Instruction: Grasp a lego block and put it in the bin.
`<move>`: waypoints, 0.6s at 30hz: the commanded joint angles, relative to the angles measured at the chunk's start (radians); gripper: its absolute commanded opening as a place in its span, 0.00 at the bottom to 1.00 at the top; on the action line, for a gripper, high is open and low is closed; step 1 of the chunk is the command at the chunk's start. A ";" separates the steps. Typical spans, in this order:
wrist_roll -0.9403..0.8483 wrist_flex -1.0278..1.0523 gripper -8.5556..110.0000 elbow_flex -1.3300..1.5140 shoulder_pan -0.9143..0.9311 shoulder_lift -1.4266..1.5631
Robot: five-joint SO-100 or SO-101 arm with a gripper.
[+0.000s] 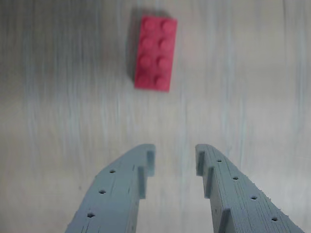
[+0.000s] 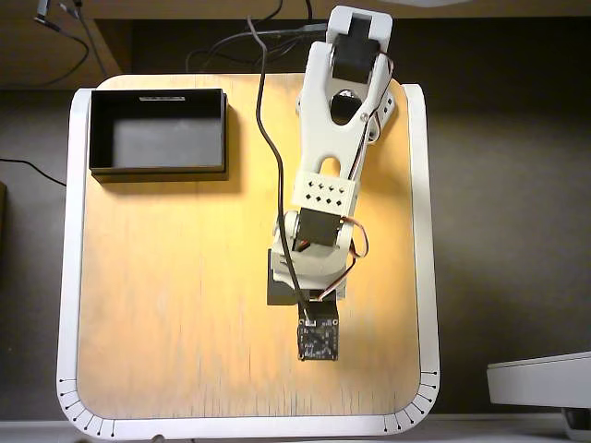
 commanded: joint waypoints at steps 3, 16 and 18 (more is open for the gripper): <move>-0.009 -0.035 0.20 -0.172 0.009 -0.066; -0.005 -0.101 0.26 -0.382 0.057 -0.281; -0.005 -0.114 0.26 -0.383 0.061 -0.291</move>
